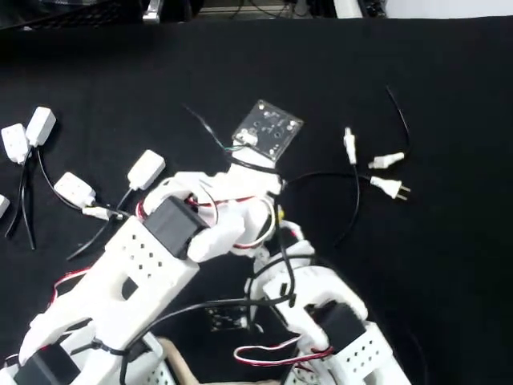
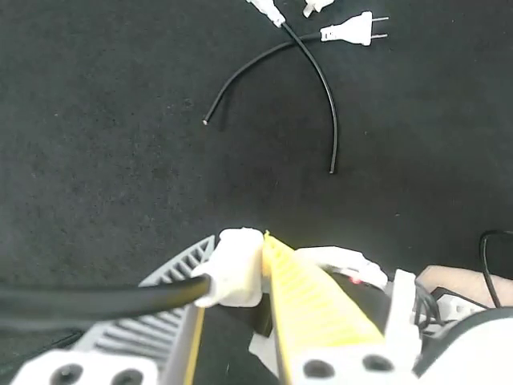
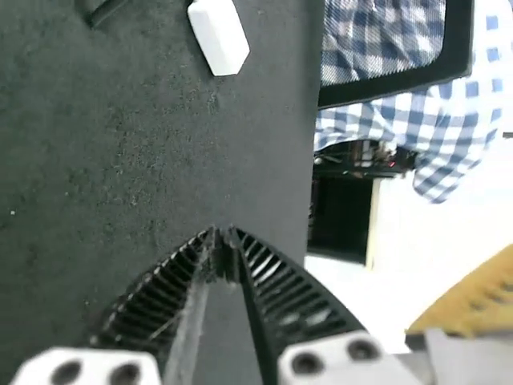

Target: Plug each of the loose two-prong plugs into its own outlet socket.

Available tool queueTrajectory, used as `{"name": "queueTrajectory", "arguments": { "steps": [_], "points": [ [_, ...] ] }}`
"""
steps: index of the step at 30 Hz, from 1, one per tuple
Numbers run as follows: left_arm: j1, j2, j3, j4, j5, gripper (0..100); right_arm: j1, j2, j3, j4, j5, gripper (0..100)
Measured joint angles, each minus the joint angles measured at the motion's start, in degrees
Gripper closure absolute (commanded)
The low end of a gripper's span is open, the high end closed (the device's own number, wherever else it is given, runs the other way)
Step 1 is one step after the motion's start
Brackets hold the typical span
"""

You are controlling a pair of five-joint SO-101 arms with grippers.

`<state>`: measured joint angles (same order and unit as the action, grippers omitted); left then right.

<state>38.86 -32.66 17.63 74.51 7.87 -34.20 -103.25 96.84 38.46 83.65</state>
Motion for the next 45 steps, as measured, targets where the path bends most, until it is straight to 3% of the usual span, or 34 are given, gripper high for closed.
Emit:
{"name": "queueTrajectory", "arguments": {
  "steps": [13, 20, 25, 45],
  "points": [
    [0.26, -1.23, -0.44, 1.67, -0.35, 97, 4.13, 0.0, 0.0, -5.01, 11.25, 98.6],
    [0.44, -1.32, -0.62, 3.34, -0.53, 97, 4.66, 0.0, 0.0, -5.1, 12.4, 98.6],
    [1.58, -1.41, -0.79, 5.8, -4.57, 97, 5.19, 0.0, 0.0, -6.07, 14.24, 98.6],
    [6.33, -1.32, 0.88, 10.11, -5.63, 97, 12.04, -0.18, 0.0, -13.36, 14.51, 98.6]
  ]
}}
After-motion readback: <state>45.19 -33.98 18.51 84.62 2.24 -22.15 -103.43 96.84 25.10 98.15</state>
